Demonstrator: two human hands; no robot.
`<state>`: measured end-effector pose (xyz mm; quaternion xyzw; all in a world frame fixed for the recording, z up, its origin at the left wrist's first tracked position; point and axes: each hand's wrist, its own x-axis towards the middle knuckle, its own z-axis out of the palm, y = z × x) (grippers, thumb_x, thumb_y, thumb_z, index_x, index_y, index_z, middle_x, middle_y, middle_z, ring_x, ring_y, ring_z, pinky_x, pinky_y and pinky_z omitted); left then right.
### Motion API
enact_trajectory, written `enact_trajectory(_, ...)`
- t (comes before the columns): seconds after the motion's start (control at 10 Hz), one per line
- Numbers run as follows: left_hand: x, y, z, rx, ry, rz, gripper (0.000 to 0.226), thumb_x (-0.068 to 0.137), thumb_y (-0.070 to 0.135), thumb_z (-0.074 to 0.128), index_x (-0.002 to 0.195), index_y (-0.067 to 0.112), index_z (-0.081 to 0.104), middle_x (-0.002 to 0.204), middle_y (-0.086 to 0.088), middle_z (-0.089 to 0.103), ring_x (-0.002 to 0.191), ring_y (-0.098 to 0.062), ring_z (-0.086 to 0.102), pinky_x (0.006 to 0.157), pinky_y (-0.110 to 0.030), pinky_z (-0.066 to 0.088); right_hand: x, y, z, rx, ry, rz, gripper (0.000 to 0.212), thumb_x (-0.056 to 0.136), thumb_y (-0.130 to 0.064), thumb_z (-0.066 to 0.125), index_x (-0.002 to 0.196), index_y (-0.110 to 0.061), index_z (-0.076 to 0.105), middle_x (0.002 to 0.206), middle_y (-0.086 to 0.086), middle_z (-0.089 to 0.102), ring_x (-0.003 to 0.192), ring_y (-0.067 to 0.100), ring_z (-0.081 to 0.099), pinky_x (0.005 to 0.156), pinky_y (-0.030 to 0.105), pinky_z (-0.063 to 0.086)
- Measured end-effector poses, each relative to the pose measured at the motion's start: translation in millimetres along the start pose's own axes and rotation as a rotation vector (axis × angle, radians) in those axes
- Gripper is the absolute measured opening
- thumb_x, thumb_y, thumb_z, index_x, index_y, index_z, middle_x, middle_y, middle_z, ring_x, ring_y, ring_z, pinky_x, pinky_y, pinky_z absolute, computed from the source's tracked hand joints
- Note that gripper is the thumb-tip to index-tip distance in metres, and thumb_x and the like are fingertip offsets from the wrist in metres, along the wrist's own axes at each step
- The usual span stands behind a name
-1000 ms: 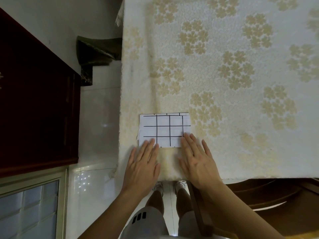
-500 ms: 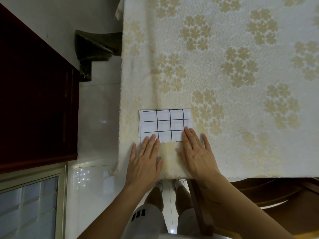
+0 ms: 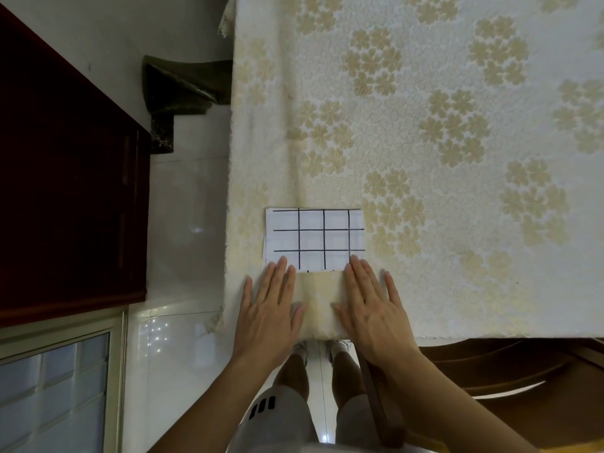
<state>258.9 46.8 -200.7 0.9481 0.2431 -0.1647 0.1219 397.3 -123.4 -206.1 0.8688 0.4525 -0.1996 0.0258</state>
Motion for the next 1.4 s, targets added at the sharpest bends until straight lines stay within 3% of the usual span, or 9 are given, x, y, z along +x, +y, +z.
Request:
enact_trajectory(0.4, -4.8, -2.0, -0.3, -0.001, -0.017, 0.002, 0.069, 0.101, 0.054, 0.012, 0.158, 0.015, 0.013, 0.166, -0.004, 0.007, 0.154, -0.022, 0.006, 0.121, -0.054, 0.020, 0.6, -2.7, 1.6, -0.024, 0.008, 0.013, 0.074, 0.104, -0.056, 0.014, 0.158, -0.006, 0.008, 0.167, 0.012, 0.000, 0.154, 0.027, -0.001, 0.121, 0.052, 0.006)
enact_trajectory(0.6, -0.3, -2.4, -2.0, 0.008, -0.025, 0.003, 0.072, 0.101, 0.056, 0.003, 0.156, 0.014, 0.020, 0.165, -0.006, 0.015, 0.152, -0.024, 0.015, 0.119, -0.055, 0.023, 3.0, -3.7, 0.1, -0.013, 0.014, 0.027, 0.074, 0.104, -0.056, 0.017, 0.157, -0.005, 0.010, 0.166, 0.014, 0.005, 0.154, 0.028, 0.003, 0.122, 0.054, 0.017)
enact_trajectory(1.0, -7.1, -3.2, 4.2, -0.025, -0.005, -0.007, 0.070, 0.100, 0.055, 0.007, 0.157, 0.015, 0.011, 0.166, -0.003, 0.010, 0.153, -0.021, 0.010, 0.121, -0.052, 0.021, -0.7, -3.7, 6.8, -0.032, 0.030, 0.024, 0.075, 0.103, -0.056, 0.020, 0.157, -0.005, 0.007, 0.166, 0.013, 0.001, 0.153, 0.028, 0.001, 0.122, 0.053, 0.012)
enact_trajectory(1.1, -6.8, -1.5, 4.2, -0.032, 0.016, -0.016, 0.069, 0.100, 0.054, 0.011, 0.157, 0.015, 0.011, 0.166, -0.003, 0.010, 0.153, -0.021, 0.010, 0.121, -0.052, 0.021, 0.2, -3.9, 5.6, -0.015, 0.039, 0.019, 0.074, 0.103, -0.055, 0.021, 0.157, -0.005, 0.009, 0.166, 0.013, 0.004, 0.153, 0.029, 0.004, 0.122, 0.053, 0.016)
enact_trajectory(1.3, -4.8, 1.0, -20.0, -0.048, 0.127, 0.049, 0.068, 0.098, 0.045, 0.026, 0.156, 0.011, 0.014, 0.165, -0.006, 0.014, 0.152, -0.020, 0.014, 0.121, -0.045, 0.022, -0.9, 6.2, -14.6, 0.156, 0.214, -0.051, 0.060, 0.103, -0.038, 0.036, 0.156, -0.011, 0.027, 0.162, 0.011, 0.025, 0.150, 0.024, 0.024, 0.118, 0.042, 0.033)
enact_trajectory(1.4, -4.9, 4.6, -38.7, -0.061, 0.135, 0.056, 0.068, 0.096, 0.044, 0.027, 0.155, 0.012, 0.022, 0.164, -0.005, 0.019, 0.151, -0.019, 0.017, 0.120, -0.044, 0.024, 1.5, 12.0, -34.6, 0.194, 0.208, 0.030, 0.062, 0.098, -0.045, 0.033, 0.152, -0.014, 0.037, 0.157, 0.009, 0.038, 0.143, 0.026, 0.038, 0.114, 0.042, 0.035)
